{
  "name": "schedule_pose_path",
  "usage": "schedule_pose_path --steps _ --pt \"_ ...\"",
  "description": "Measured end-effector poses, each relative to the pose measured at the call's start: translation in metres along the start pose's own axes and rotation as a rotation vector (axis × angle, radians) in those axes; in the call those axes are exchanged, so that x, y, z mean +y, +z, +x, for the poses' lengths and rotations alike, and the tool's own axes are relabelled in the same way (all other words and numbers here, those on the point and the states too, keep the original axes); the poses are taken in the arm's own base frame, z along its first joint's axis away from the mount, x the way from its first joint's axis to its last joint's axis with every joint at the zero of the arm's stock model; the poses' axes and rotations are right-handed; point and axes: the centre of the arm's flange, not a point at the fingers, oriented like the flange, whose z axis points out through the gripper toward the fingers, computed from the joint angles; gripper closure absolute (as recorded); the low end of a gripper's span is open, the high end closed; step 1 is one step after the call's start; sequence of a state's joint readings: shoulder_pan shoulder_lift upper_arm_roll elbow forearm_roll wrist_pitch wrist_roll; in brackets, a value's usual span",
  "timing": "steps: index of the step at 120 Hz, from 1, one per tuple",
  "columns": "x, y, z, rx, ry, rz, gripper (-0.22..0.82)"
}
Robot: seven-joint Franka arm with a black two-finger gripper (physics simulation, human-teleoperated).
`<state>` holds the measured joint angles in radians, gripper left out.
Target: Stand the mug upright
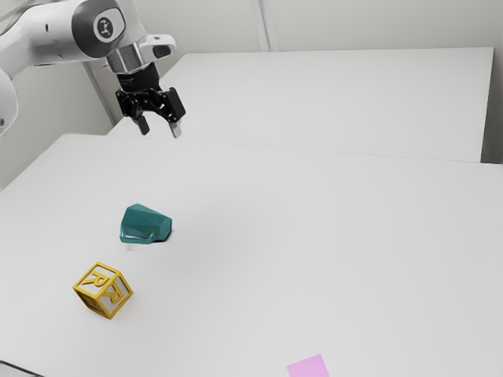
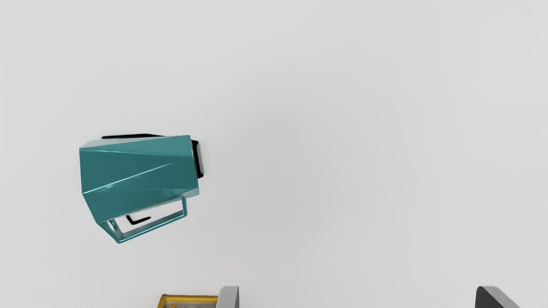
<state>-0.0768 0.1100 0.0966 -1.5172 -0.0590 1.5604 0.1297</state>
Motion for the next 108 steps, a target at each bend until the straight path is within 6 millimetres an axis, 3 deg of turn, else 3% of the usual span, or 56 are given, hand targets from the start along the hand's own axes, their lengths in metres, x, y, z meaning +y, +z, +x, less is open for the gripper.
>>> schedule_pose_path --steps 43,51,59,78,108 --pt "-0.001 0.004 -0.001 -0.009 -0.002 -0.014 0.00" --pt "-0.007 0.000 -0.008 -0.007 -0.016 -0.031 0.00" --pt "-0.033 -0.004 -0.018 0.002 -0.057 -0.076 0.00" --pt "-0.126 0.005 -0.037 0.032 -0.162 -0.225 0.00" --pt "-0.216 0.086 -0.036 0.018 -0.188 -0.450 0.00"
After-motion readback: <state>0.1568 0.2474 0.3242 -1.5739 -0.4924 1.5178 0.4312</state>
